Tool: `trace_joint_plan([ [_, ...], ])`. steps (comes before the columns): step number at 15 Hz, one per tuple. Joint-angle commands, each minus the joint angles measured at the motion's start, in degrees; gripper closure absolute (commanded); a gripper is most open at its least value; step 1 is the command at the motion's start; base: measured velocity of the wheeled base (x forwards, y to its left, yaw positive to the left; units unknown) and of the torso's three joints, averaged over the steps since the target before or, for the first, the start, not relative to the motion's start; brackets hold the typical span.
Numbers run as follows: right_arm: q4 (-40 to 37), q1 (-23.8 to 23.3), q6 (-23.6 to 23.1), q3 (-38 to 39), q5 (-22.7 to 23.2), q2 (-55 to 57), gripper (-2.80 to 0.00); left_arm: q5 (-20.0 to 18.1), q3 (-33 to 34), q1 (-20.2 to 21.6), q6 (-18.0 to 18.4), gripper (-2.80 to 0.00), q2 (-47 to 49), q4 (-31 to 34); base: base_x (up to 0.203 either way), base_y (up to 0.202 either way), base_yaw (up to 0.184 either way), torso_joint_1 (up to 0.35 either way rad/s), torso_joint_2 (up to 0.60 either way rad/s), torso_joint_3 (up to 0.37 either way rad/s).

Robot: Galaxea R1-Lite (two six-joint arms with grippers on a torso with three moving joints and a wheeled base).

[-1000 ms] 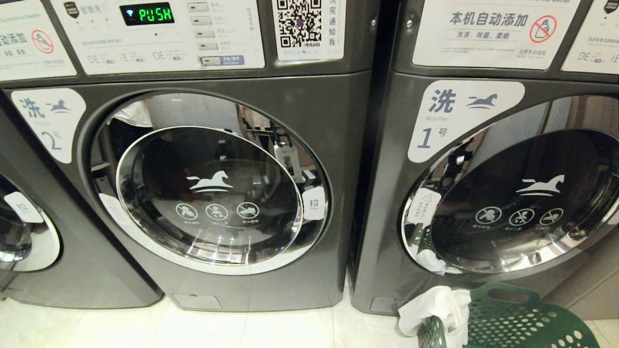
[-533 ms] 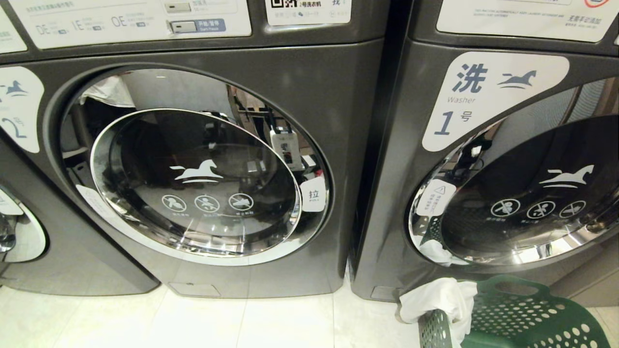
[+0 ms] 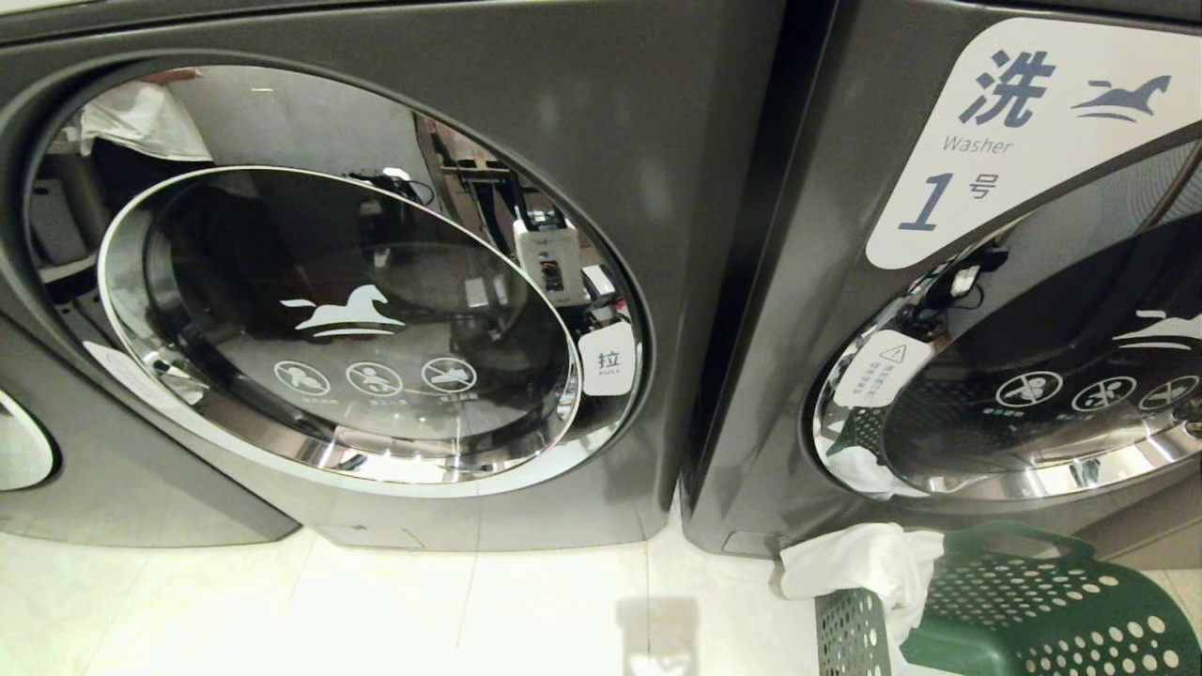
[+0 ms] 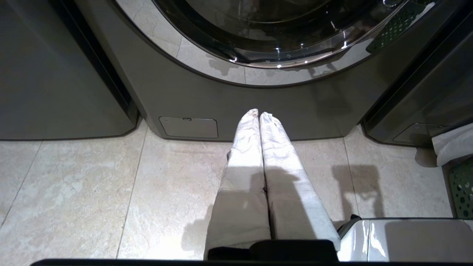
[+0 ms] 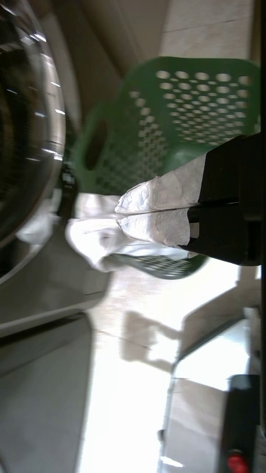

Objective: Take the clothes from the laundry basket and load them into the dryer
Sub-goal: Take the clothes out of the basket

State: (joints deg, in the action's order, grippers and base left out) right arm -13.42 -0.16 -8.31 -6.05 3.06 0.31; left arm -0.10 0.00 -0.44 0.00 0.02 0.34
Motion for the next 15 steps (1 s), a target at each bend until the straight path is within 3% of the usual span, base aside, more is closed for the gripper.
trace_joint_plan([
  [1, -2.7, 0.0, -0.2, -0.8, 0.0, -0.2, 0.00, 0.0, 0.0, 0.0, 0.0, 0.00, 0.0, 0.0, 0.000, 0.000, 0.000, -0.002, 0.00, -0.177],
  [15, -2.8, 0.0, -1.7, -0.5, -0.2, -0.2, 0.00, 0.0, 0.0, 0.0, -0.1, 0.00, 0.0, 0.0, 0.000, 0.000, 0.000, 0.002, 0.00, -0.185],
])
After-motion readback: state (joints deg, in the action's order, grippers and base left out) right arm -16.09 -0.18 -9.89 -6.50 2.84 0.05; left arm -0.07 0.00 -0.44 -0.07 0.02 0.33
